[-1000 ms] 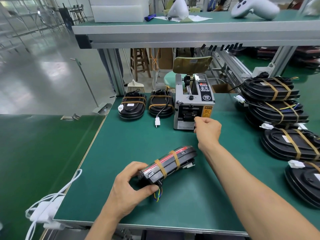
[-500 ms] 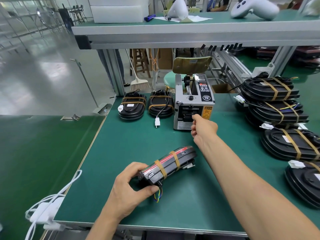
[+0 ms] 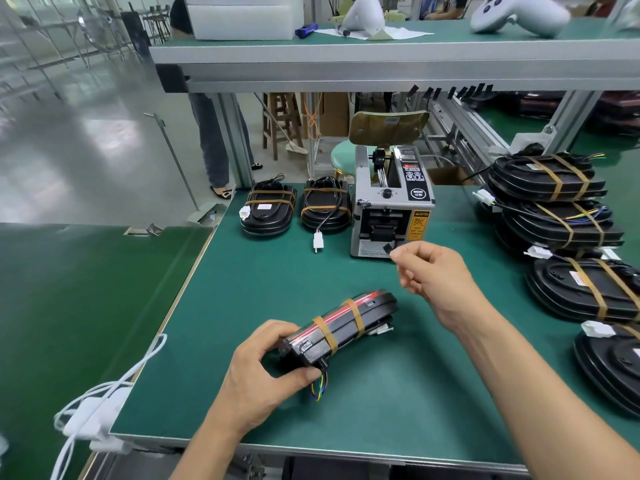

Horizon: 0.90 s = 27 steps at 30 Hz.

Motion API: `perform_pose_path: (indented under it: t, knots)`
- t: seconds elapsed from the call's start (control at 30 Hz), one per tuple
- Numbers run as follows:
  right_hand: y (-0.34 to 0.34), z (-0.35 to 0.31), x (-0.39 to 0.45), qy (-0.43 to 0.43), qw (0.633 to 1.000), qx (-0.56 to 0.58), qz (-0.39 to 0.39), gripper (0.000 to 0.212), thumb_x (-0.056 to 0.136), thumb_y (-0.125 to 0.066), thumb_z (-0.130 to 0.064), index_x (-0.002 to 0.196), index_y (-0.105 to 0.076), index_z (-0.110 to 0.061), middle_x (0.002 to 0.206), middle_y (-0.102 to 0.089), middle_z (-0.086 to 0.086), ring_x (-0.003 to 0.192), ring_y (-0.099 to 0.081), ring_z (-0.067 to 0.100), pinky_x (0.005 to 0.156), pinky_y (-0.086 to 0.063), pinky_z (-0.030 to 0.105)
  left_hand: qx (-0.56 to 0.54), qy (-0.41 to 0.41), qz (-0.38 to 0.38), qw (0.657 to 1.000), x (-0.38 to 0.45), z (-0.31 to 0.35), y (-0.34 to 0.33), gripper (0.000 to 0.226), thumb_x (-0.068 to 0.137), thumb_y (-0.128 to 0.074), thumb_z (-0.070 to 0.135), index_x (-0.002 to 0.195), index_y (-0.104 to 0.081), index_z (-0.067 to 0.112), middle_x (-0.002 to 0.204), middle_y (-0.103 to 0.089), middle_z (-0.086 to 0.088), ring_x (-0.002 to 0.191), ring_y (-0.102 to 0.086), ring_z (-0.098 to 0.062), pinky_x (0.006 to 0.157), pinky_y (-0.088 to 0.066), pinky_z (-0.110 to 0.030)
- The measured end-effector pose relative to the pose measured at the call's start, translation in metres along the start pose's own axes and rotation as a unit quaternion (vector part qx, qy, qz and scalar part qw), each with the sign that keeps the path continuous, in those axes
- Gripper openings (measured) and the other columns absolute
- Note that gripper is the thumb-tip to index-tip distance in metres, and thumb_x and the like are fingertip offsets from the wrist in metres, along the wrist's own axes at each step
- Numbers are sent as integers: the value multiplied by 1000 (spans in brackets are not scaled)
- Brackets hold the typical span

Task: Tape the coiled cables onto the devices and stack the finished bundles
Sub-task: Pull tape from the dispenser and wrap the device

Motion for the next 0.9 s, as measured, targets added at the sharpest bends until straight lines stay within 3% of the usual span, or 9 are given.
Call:
perform_pose_path:
  t: [0.2,0.4,0.53,0.67,0.77,0.9]
  knots:
    - [6,-32,-34,42,994,-53,-83,9,80,-77,-29,76,-75,-21,65,-64,7,62,-55,22,55,-44,23,-4,0,6,1000,-1,-1,0,59,77,-93,59,120,-73,24,112,-72,-6,106,-69,-33,94,-53,-63]
    - [0,-34,-45,41,995,-17,-88,3,79,-79,-26,80,-78,-24,68,-66,8,61,-59,20,53,-46,22,-7,4,6,1000,-1,1,0,59,77,-92,59,120,-73,24,112,-72,-6,106,-69,-34,95,-53,-63]
    - [1,-33,-53,42,994,26,-101,13,79,-79,-32,74,-73,-22,68,-64,7,58,-58,19,55,-47,23,-6,4,7,1000,-1,1,0,60,77,-92,61,120,-73,24,112,-72,-6,106,-69,-34,95,-53,-63]
    - [-1,-31,-58,38,988,89,-118,17,87,-73,-23,70,-67,-21,67,-60,7,57,-55,18,55,-46,23,-8,4,7,1000,-1,1,0,60,77,-92,60,120,-73,24,113,-72,-6,106,-69,-34,96,-53,-64]
    - [-5,-34,-62,68,983,18,-167,22,94,-72,-16,73,-65,-19,68,-63,11,59,-57,19,59,-46,25,-6,5,6,1000,-1,3,0,59,77,-91,60,120,-73,24,112,-72,-6,106,-69,-34,95,-53,-64]
    - [-12,-49,-64,94,936,-190,-280,20,98,-67,-33,81,-63,-24,70,-71,2,59,-56,6,58,-41,14,-9,6,8,1000,-1,6,-1,56,77,-91,62,118,-74,28,111,-72,-6,105,-69,-33,94,-53,-63]
Point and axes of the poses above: each hand's wrist, its own x-axis towards the middle knuckle, its own y-axis out of the back of the hand, z = x × y, the point moved 1 cm from there along x, towards the middle knuckle
